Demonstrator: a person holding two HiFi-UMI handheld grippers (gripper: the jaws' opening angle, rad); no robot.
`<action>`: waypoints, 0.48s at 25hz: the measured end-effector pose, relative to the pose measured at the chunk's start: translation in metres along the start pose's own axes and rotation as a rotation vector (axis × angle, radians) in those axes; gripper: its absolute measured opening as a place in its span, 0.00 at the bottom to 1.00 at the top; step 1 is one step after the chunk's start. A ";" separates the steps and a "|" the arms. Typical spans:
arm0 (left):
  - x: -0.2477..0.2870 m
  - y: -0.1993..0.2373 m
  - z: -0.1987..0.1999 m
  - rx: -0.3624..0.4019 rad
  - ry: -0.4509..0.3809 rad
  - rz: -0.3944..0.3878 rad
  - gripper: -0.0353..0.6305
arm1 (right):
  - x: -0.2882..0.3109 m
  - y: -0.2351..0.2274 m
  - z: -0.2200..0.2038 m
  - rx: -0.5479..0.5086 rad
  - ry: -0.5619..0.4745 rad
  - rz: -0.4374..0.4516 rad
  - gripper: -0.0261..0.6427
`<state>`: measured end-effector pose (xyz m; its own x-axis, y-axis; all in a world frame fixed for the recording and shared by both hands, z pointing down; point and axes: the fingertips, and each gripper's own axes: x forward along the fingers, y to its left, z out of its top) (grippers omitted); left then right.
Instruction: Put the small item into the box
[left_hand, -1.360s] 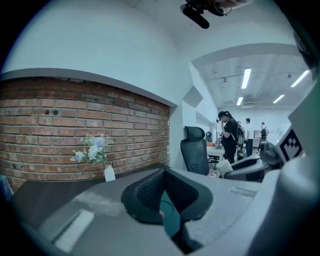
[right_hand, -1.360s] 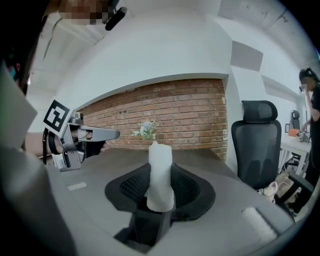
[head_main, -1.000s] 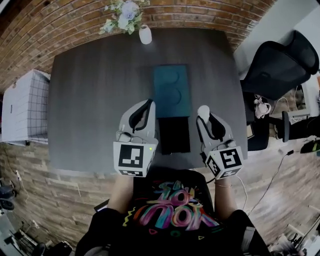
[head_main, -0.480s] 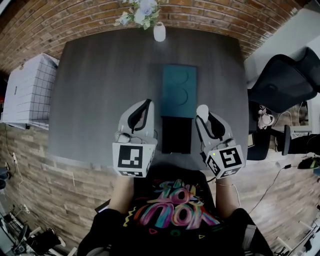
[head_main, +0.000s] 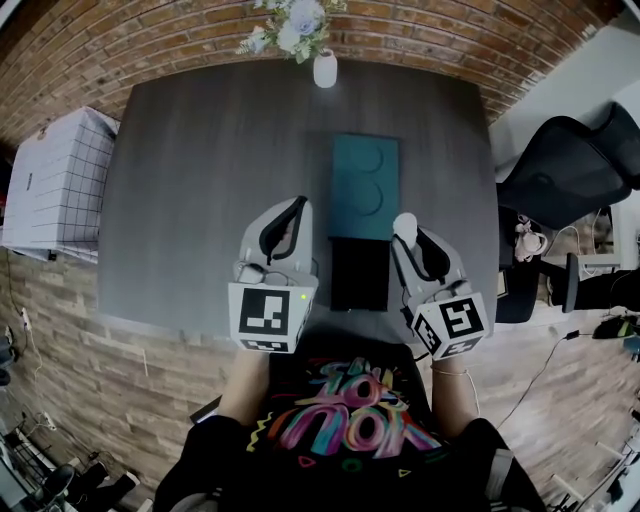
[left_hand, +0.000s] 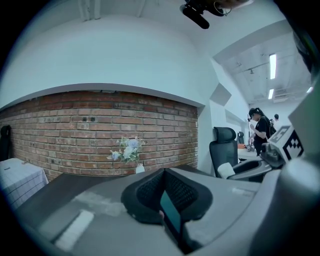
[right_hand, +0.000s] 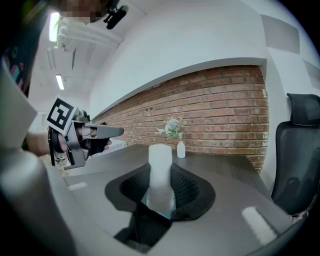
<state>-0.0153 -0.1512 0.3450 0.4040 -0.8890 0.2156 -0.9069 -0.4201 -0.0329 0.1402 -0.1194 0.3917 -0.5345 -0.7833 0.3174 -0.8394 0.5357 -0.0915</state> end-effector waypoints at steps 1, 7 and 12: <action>0.000 0.000 0.001 0.001 -0.002 -0.003 0.06 | 0.000 0.000 0.000 -0.001 0.002 -0.001 0.23; -0.002 0.005 -0.001 -0.025 0.002 0.001 0.06 | 0.000 0.003 -0.002 -0.006 0.013 -0.003 0.23; -0.004 0.008 -0.001 -0.007 -0.005 -0.006 0.06 | -0.001 0.009 -0.012 -0.023 0.048 0.012 0.23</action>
<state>-0.0243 -0.1507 0.3448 0.4097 -0.8874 0.2111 -0.9053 -0.4240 -0.0250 0.1339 -0.1103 0.4020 -0.5383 -0.7612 0.3617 -0.8304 0.5523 -0.0737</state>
